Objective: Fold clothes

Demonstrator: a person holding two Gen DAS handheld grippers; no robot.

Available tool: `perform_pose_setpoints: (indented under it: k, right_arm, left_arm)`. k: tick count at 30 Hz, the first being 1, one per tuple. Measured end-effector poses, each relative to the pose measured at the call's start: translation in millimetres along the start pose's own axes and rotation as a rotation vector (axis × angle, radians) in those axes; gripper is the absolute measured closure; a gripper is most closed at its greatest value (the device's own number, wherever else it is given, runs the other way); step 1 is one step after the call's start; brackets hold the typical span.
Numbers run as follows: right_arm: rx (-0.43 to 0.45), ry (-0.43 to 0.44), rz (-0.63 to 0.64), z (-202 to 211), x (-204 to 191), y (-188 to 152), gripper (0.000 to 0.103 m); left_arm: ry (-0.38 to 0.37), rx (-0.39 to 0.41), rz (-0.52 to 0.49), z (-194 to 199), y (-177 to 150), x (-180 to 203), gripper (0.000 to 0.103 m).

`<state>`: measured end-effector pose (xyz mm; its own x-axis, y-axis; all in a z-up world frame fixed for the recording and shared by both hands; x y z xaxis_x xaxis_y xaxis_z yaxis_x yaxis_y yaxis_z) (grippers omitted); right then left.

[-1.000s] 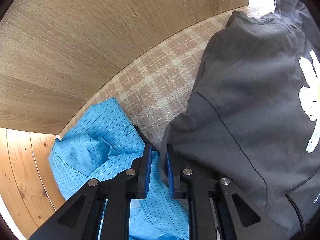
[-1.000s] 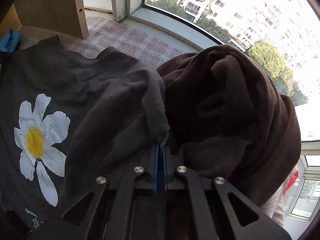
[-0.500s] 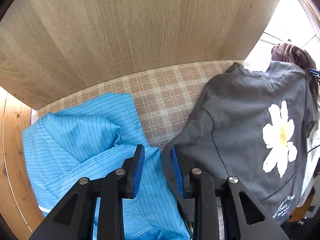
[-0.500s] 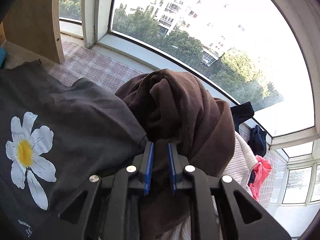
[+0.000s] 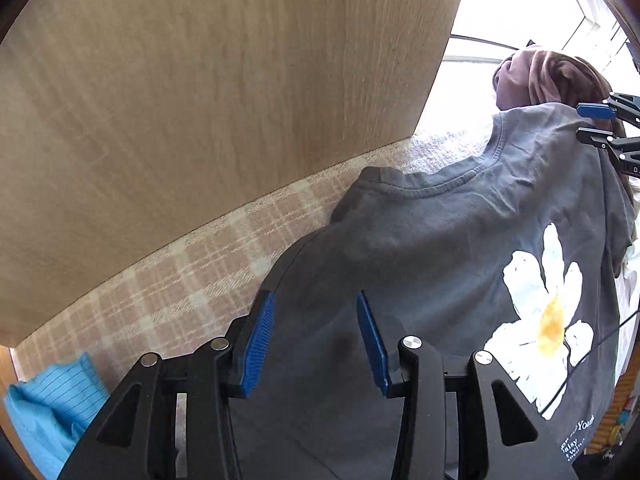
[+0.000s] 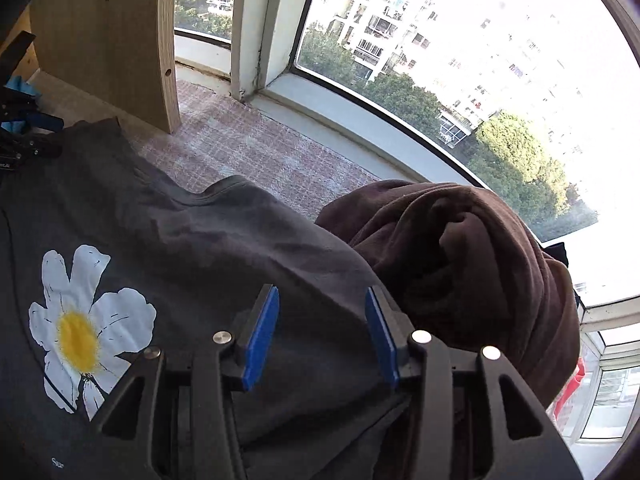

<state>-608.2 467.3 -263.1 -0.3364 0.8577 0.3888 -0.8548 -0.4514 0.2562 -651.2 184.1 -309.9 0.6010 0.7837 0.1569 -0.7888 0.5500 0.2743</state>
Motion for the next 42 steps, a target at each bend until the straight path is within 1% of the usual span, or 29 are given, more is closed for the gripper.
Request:
perform_pose_setpoints:
  k: [1, 2, 3, 4, 5, 6, 8, 9, 10, 11, 13, 16, 18, 20, 21, 22, 23, 24, 26, 28, 29, 30, 32, 34, 35, 36, 40, 42]
  right_arm:
    - [-0.006, -0.021, 0.024, -7.2, -2.0, -3.0, 0.059]
    - [-0.012, -0.110, 0.056, -16.5, -0.2, -6.3, 0.059]
    - [-0.018, -0.213, 0.090, -25.7, 2.3, -9.5, 0.059]
    - [-0.024, -0.305, 0.097, -32.4, 8.5, -12.1, 0.059]
    - [-0.020, -0.313, 0.065, -32.8, 15.2, -14.1, 0.059]
    - [-0.003, -0.260, -0.005, -25.4, 23.1, -16.5, 0.059]
    - [0.060, -0.111, -0.135, 5.7, 35.8, -26.9, 0.059]
    - [0.104, -0.037, -0.186, 26.4, 40.2, -35.9, 0.059]
    - [0.150, 0.031, -0.227, 48.5, 43.2, -48.3, 0.059]
    - [0.192, 0.099, -0.261, 70.1, 44.7, -63.5, 0.059]
    - [0.239, 0.246, -0.311, 104.9, 43.2, -101.0, 0.059]
    - [0.197, 0.356, -0.369, 129.6, 24.4, -168.7, 0.058]
    - [0.157, 0.376, -0.370, 138.6, 3.5, -203.5, 0.058]
    - [0.139, 0.375, -0.327, 147.8, -25.9, -211.7, 0.058]
    - [0.146, 0.389, -0.297, 151.5, -44.8, -206.2, 0.058]
    - [0.159, 0.415, -0.264, 157.8, -64.7, -192.8, 0.058]
    - [0.171, 0.444, -0.223, 163.6, -89.5, -172.5, 0.058]
    - [0.183, 0.472, -0.179, 169.1, -115.3, -151.0, 0.058]
    - [0.197, 0.482, -0.066, 176.0, -172.0, -107.5, 0.058]
    - [0.198, 0.492, 0.057, 177.8, -237.4, -72.5, 0.058]
    - [0.197, 0.496, 0.119, 178.5, -270.4, -55.4, 0.058]
    - [0.192, 0.483, 0.180, 177.7, -300.4, -42.0, 0.058]
    - [0.187, 0.437, 0.296, 175.8, -354.0, -19.2, 0.058]
    - [0.200, 0.379, 0.378, 173.7, -392.0, 2.2, 0.058]
    - [0.191, 0.382, 0.362, 171.7, -401.3, 13.9, 0.058]
    - [0.152, 0.430, 0.310, 167.3, -406.3, 26.0, 0.058]
    - [0.008, 0.521, 0.069, 135.7, -398.0, 67.0, 0.058]
    - [-0.054, 0.566, 0.000, 119.9, -397.1, 77.6, 0.058]
  left_arm:
    - [0.012, -0.006, -0.014, -7.2, 2.9, 3.8, 0.081]
    - [0.038, -0.010, -0.030, -13.0, 4.6, 6.1, 0.086]
    - [0.091, -0.008, -0.042, -13.2, 3.3, 3.5, 0.086]
    - [0.141, 0.005, -0.029, -8.7, 1.5, -3.2, 0.086]
    - [0.174, 0.021, -0.010, -1.1, -1.5, -9.3, 0.086]
    - [0.165, 0.045, 0.021, 13.7, -7.6, -14.1, 0.086]
    - [0.144, 0.093, 0.070, 44.9, -22.0, -20.8, 0.087]
    - [0.125, 0.117, 0.056, 64.9, -35.9, -16.0, 0.086]
    - [0.102, 0.138, 0.044, 85.0, -51.2, -11.1, 0.083]
    - [0.065, 0.153, 0.042, 104.3, -71.7, -6.1, 0.077]
    - [-0.027, 0.160, 0.078, 135.7, -121.0, 4.3, 0.067]
    - [-0.155, 0.142, 0.194, 158.7, -211.4, 21.9, 0.066]
    - [-0.218, 0.112, 0.266, 158.0, -277.1, 38.8, 0.066]
    - [-0.249, 0.075, 0.332, 146.6, -330.2, 61.0, 0.066]
    - [-0.264, 0.057, 0.364, 141.0, -356.7, 72.2, 0.066]
    - [-0.279, 0.038, 0.397, 135.4, -383.2, 83.3, 0.066]
    - [-0.299, 0.026, 0.428, 128.9, -405.2, 94.3, 0.066]
    - [-0.332, 0.027, 0.453, 120.4, -416.3, 104.6, 0.066]
    - [-0.388, 0.030, 0.493, 104.6, -436.6, 124.7, 0.066]
    - [-0.396, 0.037, 0.476, 97.1, -444.5, 141.0, 0.066]
    - [-0.395, 0.050, 0.463, 98.0, -444.3, 145.2, 0.064]
    - [-0.393, 0.063, 0.449, 98.8, -444.1, 149.3, 0.064]
    - [-0.394, 0.087, 0.427, 100.0, -443.5, 156.4, 0.064]
    - [-0.418, 0.099, 0.431, 98.4, -441.2, 156.9, 0.064]
    - [-0.428, 0.104, 0.429, 97.7, -440.3, 157.0, 0.066]
    - [-0.431, 0.105, 0.420, 97.2, -440.2, 156.9, 0.066]
    - [-0.440, 0.105, 0.391, 97.0, -441.0, 156.6, 0.066]
    - [-0.446, 0.105, 0.383, 96.8, -441.1, 156.0, 0.066]
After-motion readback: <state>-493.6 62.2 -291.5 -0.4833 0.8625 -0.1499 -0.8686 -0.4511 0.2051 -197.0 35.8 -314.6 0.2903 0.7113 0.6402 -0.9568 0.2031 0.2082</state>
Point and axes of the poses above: each gripper's, at about its wrist camera, not at the fingertips, and z roughly against the way its jaws point, x to its right, y to its top, the point moved 5 cm from there along -z, roughly the way its jaws point, and after that the axes turned 7 degrees about -y, right-handed, at the moved point
